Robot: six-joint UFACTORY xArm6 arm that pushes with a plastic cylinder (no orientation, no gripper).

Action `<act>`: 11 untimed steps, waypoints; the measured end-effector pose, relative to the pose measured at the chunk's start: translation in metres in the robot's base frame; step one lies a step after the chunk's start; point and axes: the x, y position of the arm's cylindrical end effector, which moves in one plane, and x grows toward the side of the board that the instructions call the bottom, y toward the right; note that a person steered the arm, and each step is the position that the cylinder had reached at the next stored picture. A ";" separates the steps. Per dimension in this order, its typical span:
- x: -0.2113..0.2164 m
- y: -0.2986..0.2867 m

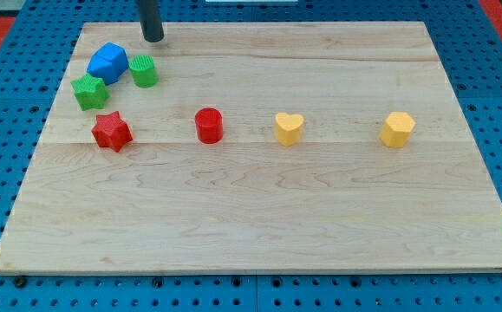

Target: Place the blue blocks vertically above the green star

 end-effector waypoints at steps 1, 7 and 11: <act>0.000 -0.017; 0.027 -0.050; 0.026 -0.057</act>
